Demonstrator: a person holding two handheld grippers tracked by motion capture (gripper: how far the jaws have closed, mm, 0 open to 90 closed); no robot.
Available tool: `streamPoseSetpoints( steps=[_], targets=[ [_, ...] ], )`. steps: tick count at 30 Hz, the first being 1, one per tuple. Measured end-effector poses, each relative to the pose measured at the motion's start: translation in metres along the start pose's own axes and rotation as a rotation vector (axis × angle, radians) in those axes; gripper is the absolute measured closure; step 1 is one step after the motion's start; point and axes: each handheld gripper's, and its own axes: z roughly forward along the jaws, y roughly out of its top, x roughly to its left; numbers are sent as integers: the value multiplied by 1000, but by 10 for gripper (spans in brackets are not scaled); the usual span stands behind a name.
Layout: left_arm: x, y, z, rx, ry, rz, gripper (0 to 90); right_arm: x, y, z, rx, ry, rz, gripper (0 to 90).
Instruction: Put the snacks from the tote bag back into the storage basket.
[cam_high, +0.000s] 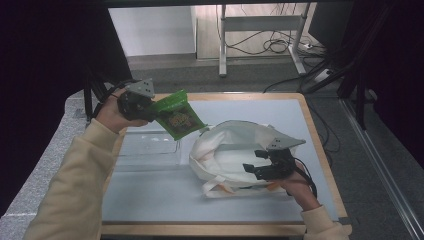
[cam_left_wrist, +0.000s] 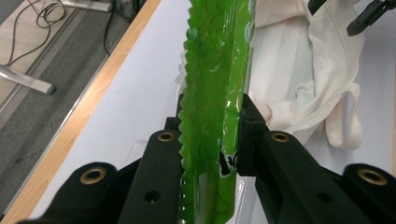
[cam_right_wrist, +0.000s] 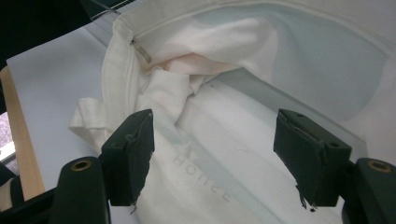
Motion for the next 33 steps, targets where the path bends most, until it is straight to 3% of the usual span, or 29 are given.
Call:
streamPoseSetpoints(
  steps=[12,33],
  targets=[
    [8,-9,-6,5,21,-17,765,-1,-1,0,-19,-30,1,291],
    [23,-34,-11,46,59,-64,765,-1,-2,4,10,-16,-13,290]
  ],
)
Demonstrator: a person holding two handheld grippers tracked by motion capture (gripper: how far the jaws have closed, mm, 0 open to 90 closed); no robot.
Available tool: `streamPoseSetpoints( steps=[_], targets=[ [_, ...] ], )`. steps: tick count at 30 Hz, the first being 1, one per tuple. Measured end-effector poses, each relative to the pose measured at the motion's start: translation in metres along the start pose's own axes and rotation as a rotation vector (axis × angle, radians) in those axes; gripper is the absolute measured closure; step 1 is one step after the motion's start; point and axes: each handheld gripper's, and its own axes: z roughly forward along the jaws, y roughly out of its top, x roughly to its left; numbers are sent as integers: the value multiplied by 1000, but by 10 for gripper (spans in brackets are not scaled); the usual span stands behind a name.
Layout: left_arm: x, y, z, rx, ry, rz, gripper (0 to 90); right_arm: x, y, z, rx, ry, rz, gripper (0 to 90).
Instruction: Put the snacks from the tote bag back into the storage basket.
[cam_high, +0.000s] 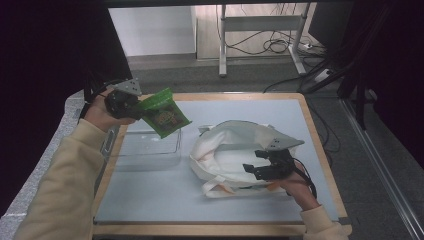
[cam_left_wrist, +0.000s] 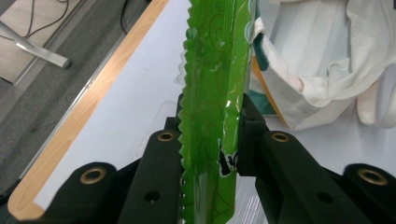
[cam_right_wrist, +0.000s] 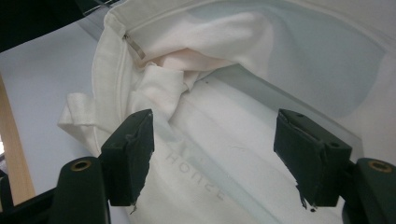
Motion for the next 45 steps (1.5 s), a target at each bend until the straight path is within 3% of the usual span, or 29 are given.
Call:
streamPoseSetpoints(
  steps=[14,30,45],
  targets=[
    [10,-19,0,43,28,-30,764,1,0,2,10,-5,0,290],
    [25,-38,10,84,20,-63,763,1,-1,3,18,-5,-6,291],
    [32,-49,25,152,10,-60,762,2,0,4,22,-4,-10,291]
  ],
)
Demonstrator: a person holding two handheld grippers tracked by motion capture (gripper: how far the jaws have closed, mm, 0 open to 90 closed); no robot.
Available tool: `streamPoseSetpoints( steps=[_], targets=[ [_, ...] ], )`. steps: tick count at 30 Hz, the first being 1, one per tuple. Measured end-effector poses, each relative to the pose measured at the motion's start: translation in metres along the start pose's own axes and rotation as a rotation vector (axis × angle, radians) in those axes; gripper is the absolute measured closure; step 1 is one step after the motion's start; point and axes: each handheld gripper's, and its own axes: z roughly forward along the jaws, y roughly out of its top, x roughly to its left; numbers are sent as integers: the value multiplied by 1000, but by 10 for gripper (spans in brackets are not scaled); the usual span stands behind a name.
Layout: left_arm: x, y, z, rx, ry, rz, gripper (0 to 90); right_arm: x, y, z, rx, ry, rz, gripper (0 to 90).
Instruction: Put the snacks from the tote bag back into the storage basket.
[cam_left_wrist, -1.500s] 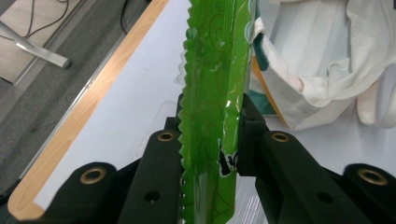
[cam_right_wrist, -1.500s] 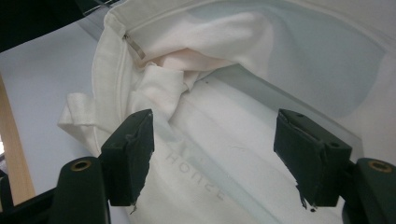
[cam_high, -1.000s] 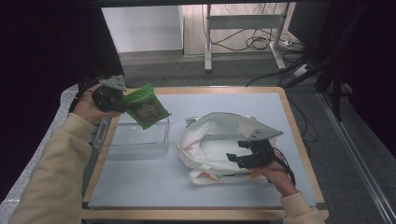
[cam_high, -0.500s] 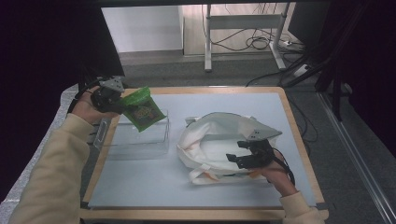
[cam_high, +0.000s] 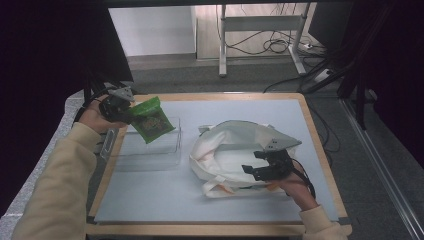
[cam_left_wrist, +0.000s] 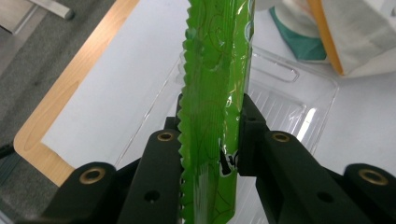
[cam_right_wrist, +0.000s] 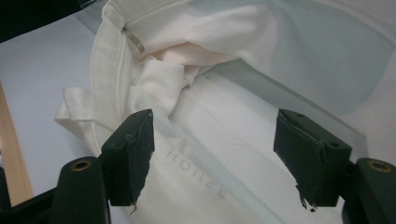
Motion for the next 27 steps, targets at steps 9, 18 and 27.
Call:
streamPoseSetpoints(
  steps=[9,18,27],
  targets=[
    [-2,4,25,77,-24,31,761,0,1,0,0,-5,-2,291],
    [-1,12,48,139,-38,57,760,0,0,2,10,-4,0,291],
    [4,21,66,150,-58,69,748,-1,0,2,13,-6,1,291]
  ],
)
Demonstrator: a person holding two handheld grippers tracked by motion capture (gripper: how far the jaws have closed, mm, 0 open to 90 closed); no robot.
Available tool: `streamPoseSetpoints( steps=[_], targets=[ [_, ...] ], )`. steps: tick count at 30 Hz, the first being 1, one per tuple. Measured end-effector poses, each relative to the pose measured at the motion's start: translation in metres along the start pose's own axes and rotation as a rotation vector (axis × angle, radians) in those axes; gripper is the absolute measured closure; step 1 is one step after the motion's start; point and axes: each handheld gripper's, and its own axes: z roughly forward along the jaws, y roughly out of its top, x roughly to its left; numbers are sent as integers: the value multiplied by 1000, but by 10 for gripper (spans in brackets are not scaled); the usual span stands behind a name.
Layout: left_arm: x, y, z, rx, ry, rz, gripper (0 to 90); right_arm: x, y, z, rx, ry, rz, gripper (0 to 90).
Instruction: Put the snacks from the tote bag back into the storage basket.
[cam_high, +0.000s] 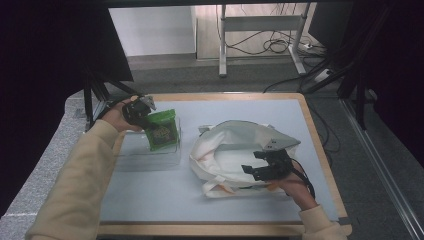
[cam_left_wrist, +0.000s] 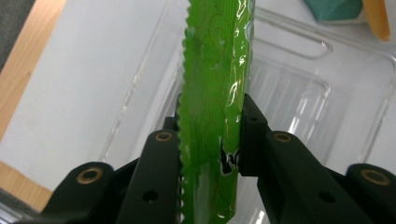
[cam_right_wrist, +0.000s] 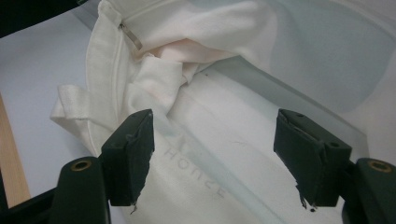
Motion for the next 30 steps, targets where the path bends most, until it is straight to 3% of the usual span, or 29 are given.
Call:
streamPoseSetpoints(
  steps=[2,9,15,20,25,30],
  targets=[
    [2,4,2,-4,9,2,740,0,0,0,0,1,3,291],
    [10,11,15,-23,105,-3,652,-2,-1,1,8,-2,7,291],
    [10,10,19,-36,141,9,567,-2,-1,1,9,-3,5,291],
    [9,13,14,-85,180,22,499,-2,-1,1,10,-1,5,291],
    [6,17,6,-139,219,33,488,-1,-1,1,10,1,5,292],
    [3,20,-5,-185,217,30,477,-1,-1,1,10,1,5,293]
  ],
)
